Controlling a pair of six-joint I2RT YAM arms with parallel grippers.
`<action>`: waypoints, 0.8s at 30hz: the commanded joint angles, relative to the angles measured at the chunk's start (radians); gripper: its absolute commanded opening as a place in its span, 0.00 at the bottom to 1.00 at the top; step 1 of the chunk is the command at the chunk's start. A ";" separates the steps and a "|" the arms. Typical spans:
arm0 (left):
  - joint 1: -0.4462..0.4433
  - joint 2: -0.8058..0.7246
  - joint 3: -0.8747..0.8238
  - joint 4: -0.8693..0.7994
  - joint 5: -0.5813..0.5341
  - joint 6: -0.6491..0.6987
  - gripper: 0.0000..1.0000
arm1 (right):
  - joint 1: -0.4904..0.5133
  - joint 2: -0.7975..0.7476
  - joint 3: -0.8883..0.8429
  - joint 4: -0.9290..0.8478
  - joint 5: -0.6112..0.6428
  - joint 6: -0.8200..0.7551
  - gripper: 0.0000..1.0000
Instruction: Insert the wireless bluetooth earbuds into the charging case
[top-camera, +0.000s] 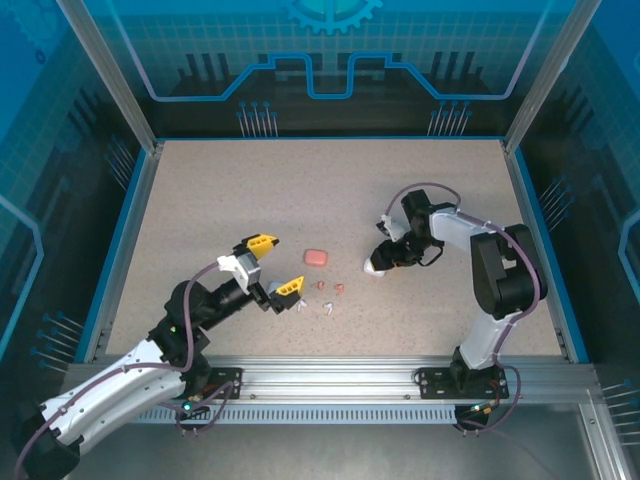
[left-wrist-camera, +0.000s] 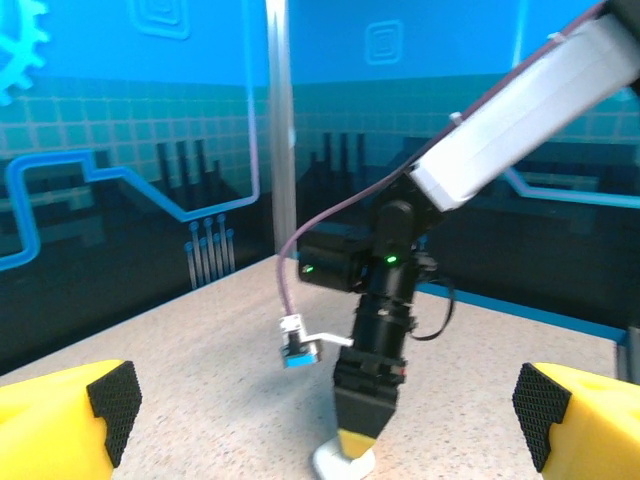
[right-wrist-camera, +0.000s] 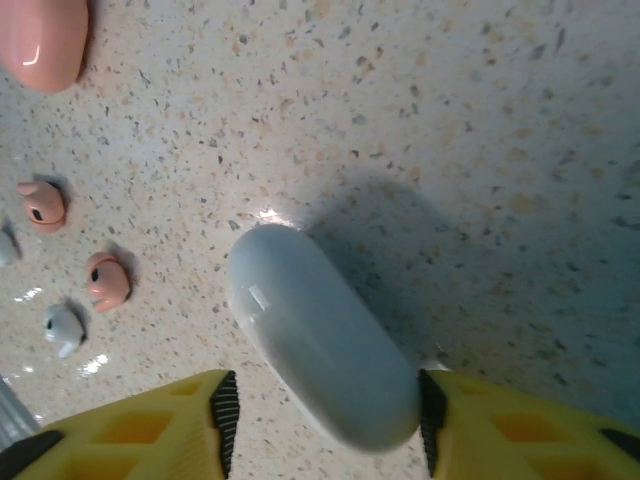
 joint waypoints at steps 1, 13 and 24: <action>0.000 0.002 0.037 -0.055 -0.166 -0.040 0.99 | -0.005 -0.104 0.020 -0.029 0.088 0.005 0.58; 0.070 -0.009 0.101 -0.344 -0.401 -0.135 0.99 | 0.228 -0.117 0.268 -0.204 0.406 -0.088 0.78; 0.257 -0.040 0.124 -0.548 -0.395 -0.320 0.99 | 0.449 0.172 0.535 -0.262 0.446 -0.285 0.90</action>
